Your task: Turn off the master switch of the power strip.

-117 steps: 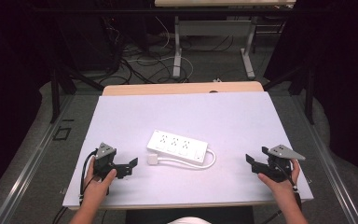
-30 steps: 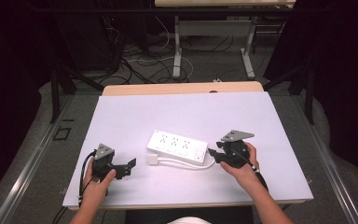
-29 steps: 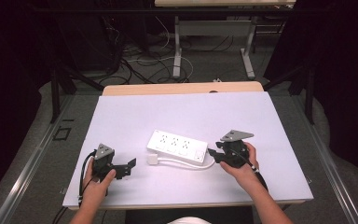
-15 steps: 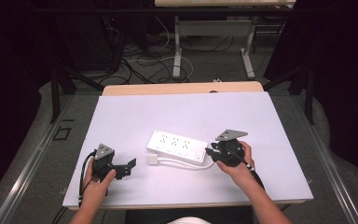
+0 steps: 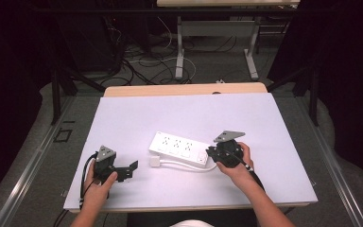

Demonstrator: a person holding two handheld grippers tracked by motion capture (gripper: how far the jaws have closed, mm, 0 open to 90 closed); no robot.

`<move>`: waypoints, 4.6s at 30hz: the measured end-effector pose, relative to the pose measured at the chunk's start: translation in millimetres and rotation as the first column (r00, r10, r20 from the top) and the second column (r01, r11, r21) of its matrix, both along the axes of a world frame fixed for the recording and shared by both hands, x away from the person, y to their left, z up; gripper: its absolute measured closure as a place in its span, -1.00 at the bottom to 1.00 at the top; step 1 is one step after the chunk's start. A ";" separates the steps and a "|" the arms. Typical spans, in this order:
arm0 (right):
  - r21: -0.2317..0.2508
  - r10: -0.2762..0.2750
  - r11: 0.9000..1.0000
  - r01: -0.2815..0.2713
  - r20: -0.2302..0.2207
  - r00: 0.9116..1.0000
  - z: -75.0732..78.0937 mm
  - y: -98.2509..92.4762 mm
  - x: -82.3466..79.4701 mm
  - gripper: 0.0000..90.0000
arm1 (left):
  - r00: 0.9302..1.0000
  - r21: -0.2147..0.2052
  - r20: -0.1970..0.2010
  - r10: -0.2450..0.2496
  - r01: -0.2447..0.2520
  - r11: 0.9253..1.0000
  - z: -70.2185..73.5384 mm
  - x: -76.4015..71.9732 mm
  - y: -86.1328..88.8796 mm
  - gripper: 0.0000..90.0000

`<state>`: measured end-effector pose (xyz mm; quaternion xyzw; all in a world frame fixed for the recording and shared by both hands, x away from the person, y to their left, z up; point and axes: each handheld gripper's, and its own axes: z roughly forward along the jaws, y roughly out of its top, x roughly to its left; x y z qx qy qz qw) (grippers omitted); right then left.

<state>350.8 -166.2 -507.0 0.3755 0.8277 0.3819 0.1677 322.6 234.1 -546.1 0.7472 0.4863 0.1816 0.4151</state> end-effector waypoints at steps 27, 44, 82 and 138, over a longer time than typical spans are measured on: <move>-0.036 0.036 0.999 -0.039 -0.072 0.997 -13.5 14.3 10.4 1.00 | 1.000 -0.002 -0.004 0.002 -0.002 1.000 -0.8 0.3 0.0 -0.97; -0.045 0.048 0.998 -0.052 -0.079 0.996 -22.4 22.7 16.1 1.00 | 1.000 -0.004 -0.001 0.004 -0.004 1.000 -1.6 0.7 0.0 -0.97; -0.011 0.041 0.999 -0.042 -0.089 0.995 -23.6 23.4 16.7 0.97 | 1.000 0.000 -0.006 0.004 -0.004 1.000 -1.8 0.6 -0.2 -0.97; 0.066 -0.043 0.997 0.045 -0.033 0.999 3.8 0.2 11.2 -0.03 | 1.000 -0.005 -0.006 0.011 -0.011 1.000 -1.7 0.0 1.7 -0.97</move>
